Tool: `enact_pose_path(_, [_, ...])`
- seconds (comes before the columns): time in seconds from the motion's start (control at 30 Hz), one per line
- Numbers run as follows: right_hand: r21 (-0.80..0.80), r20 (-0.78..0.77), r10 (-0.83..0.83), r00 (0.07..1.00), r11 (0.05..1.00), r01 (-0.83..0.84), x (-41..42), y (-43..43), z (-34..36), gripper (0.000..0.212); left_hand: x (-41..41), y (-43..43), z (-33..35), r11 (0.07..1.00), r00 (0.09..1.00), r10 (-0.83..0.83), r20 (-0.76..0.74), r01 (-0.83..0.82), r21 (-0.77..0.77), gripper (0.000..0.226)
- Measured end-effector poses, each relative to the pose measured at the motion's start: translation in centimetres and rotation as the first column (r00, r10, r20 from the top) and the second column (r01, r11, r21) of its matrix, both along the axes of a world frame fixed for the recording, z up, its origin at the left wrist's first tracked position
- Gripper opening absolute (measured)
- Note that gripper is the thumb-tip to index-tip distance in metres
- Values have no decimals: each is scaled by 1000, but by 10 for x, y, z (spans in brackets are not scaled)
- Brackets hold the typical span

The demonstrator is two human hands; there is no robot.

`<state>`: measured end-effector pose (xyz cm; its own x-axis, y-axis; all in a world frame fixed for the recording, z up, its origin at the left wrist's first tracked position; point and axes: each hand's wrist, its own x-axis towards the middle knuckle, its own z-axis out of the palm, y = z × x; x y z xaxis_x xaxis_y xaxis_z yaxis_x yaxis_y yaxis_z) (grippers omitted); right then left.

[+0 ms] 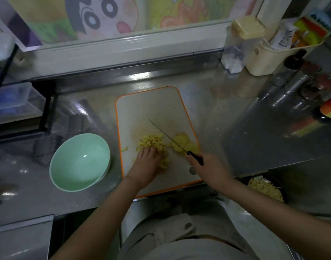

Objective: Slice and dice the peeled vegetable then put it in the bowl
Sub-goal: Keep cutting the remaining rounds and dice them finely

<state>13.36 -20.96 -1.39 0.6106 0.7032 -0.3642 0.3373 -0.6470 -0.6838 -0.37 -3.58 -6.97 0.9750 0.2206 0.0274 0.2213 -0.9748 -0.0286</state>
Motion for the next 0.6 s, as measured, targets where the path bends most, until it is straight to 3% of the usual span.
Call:
enact_pose_path(0.23, [-2, -9, -18, 1000, 1000, 18, 0, 0, -4, 38, 10, -4, -1, 991, 985, 9, -170, 14, 131, 55])
enact_pose_path(0.4, [-17, -41, -41, 998, 999, 40, 0, 2, -6, 44, 9, -3, 0, 983, 985, 12, -172, 20, 185, 41])
enact_pose_path(0.6, [-10, -60, -44, 997, 999, 44, -2, 8, -8, 45, 16, -8, 7, 987, 981, 155, -115, -147, 70, 32])
